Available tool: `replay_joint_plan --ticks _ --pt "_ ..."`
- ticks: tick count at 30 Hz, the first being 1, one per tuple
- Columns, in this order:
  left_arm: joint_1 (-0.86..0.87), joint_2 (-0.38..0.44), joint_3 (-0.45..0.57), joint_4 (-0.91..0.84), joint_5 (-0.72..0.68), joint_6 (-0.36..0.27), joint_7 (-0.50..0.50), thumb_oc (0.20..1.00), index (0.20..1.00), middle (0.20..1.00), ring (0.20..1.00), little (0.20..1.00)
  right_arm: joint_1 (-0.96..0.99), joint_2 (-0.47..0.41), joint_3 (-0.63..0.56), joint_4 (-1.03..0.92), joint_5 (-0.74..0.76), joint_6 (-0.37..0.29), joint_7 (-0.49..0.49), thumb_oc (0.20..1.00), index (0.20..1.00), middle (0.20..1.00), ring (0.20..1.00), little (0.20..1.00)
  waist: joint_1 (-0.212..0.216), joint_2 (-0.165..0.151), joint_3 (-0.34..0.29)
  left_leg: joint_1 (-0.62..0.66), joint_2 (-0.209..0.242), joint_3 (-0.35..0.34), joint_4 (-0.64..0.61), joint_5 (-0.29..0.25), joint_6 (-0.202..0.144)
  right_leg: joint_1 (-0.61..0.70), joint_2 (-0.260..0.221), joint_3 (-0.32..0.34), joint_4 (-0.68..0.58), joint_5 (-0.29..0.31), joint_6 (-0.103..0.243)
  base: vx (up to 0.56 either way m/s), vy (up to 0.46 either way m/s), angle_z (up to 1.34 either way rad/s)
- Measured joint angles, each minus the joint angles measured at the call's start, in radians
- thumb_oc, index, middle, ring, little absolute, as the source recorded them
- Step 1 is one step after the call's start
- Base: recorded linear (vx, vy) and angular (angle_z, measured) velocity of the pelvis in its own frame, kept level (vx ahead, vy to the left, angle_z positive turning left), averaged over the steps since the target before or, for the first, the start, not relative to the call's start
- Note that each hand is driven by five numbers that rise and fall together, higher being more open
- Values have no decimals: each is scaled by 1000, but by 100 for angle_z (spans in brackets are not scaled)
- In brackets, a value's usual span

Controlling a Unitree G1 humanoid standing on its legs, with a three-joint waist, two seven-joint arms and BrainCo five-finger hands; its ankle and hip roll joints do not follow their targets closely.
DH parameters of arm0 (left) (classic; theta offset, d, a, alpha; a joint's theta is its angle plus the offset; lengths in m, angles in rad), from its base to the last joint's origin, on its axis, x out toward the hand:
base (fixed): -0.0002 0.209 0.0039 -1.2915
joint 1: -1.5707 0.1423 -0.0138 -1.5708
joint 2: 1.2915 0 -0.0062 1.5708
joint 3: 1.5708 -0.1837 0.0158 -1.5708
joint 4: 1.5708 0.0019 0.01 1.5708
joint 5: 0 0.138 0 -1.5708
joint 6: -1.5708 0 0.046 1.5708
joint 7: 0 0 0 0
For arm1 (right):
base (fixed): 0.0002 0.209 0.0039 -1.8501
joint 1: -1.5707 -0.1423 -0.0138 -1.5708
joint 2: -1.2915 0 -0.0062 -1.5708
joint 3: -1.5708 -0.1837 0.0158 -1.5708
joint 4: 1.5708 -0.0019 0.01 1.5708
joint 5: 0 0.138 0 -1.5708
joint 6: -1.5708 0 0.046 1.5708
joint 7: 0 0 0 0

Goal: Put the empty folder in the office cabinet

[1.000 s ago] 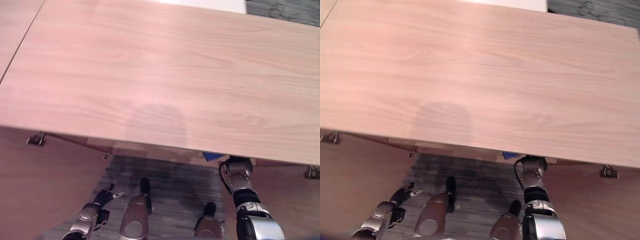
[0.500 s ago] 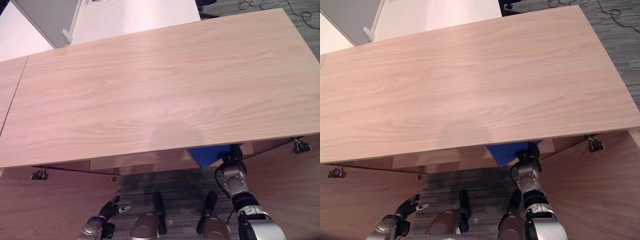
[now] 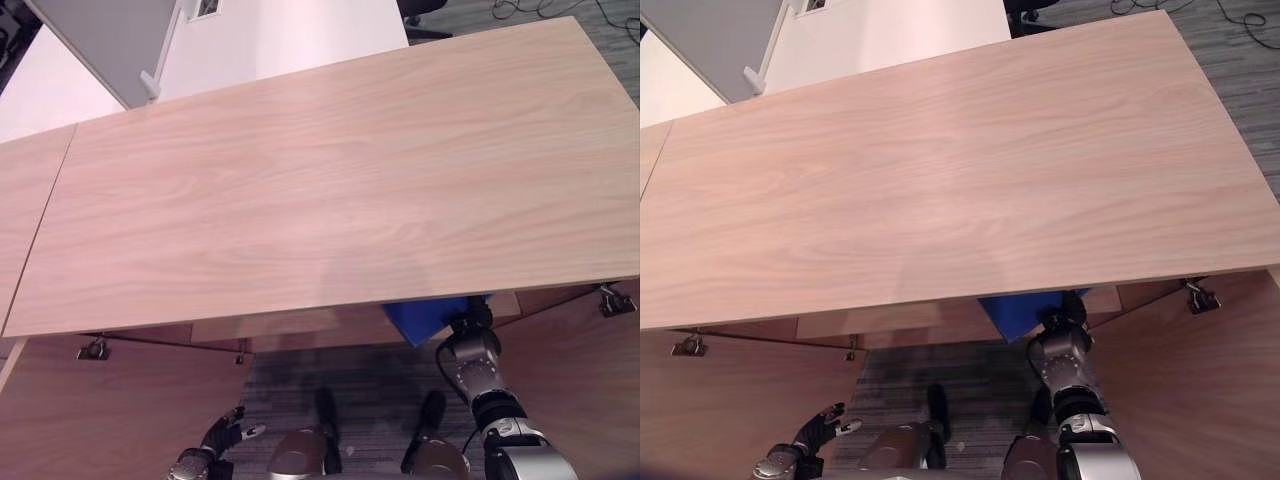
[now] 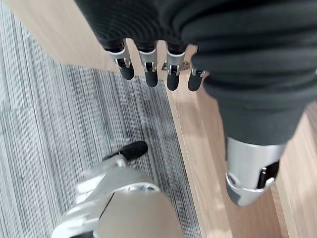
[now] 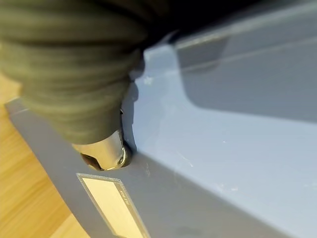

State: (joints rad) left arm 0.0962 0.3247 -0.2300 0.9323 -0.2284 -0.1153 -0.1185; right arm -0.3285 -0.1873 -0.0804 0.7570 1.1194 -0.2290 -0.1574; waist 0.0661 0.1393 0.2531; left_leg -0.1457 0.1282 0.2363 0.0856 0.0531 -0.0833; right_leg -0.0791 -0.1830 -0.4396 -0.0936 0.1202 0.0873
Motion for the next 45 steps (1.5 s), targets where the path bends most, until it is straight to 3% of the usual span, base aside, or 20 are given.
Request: replay_joint_plan --ticks 2,3,5,6,7,10,13,17,26,32,35,45 --pt "7 -11 -15 9 -1 8 -6 1000 1000 1000 1000 1000 -10 -3 2 2 1 14 1 200 200 200 200 200 8 -4 25 -64 16 -42 137 -1 -4 25 3 0 0 -8 -14 210 -71 23" --pt "-24 -11 -18 20 -1 8 -6 1000 1000 1000 1000 1000 -70 -18 -3 2 12 13 -29 200 200 200 200 200 7 -26 54 -121 12 -63 144 -26 -22 9 -9 12 -2 -23 -23 256 23 26" --pt "-39 -6 -26 36 -1 6 -1 1000 1000 1000 1000 1000 -134 -37 -3 16 37 7 -39 200 200 200 200 200 12 -44 68 -107 -4 -105 16 -21 -27 -11 -18 18 -1 -25 -21 123 5 -3" --pt "-32 -4 -40 34 -1 6 -1 1000 1000 1000 1000 1000 -178 -46 -4 33 40 1 -39 200 200 200 200 200 23 -26 60 -88 11 -135 -52 -27 -28 -24 0 42 4 -18 -15 57 -1 -45" --pt "-16 -2 -44 19 0 6 0 1000 1000 1000 1000 1000 -223 -62 -18 33 42 -11 -39 200 200 200 200 200 30 -5 68 -70 45 -137 -84 15 -36 -22 28 47 6 6 -2 42 42 -39" --pt "-27 35 -66 -3 2 4 -1 1000 1000 1000 1000 1000 -296 -71 -81 40 82 -34 -63 200 200 200 200 200 40 -42 80 -86 5 -108 -91 45 -15 -61 -21 48 37 0 14 19 44 4" --pt "-36 71 -96 -15 4 2 0 1000 1000 1000 1000 1000 -325 -69 -103 54 129 -79 -74 200 200 200 200 200 47 -40 83 -89 -31 -104 -100 59 7 -83 -62 53 77 -9 28 17 45 9" --pt "-53 109 -125 -41 18 -11 1 1000 1000 1000 1000 1000 -457 -74 -137 145 193 -134 -100 200 200 200 200 200 59 -2 101 -94 -35 -100 -106 60 9 -95 -67 58 86 -15 54 21 24 0" --pt "-55 117 -180 -147 16 -39 -28 1000 1000 1000 1000 1000 -567 -137 -132 279 238 -142 -84 200 200 200 200 200 66 50 118 -120 -36 -117 -114 57 5 -122 -69 47 99 -26 63 18 0 3" --pt "-66 123 -213 -185 12 -39 -44 1000 1000 1000 1000 1000 -648 -202 -131 311 277 -177 -76 200 200 200 200 200 95 103 139 -201 -37 -134 -65 65 6 -243 -100 53 249 -73 52 -30 -23 6" --pt "-65 160 -223 -235 -14 -40 -50 1000 1000 1000 1000 1000 -689 -232 -130 317 296 -184 -71 200 200 200 200 200 108 131 152 -243 -38 -136 -24 64 8 -323 -126 74 376 -126 42 -5 2 2" --pt "-64 194 -240 -298 -71 -45 -52 1000 1000 1000 1000 1000 -753 -240 -122 408 316 -171 -97 200 200 200 200 200 120 149 154 -314 -41 -133 64 59 5 -448 -161 119 556 -205 19 -27 17 1"
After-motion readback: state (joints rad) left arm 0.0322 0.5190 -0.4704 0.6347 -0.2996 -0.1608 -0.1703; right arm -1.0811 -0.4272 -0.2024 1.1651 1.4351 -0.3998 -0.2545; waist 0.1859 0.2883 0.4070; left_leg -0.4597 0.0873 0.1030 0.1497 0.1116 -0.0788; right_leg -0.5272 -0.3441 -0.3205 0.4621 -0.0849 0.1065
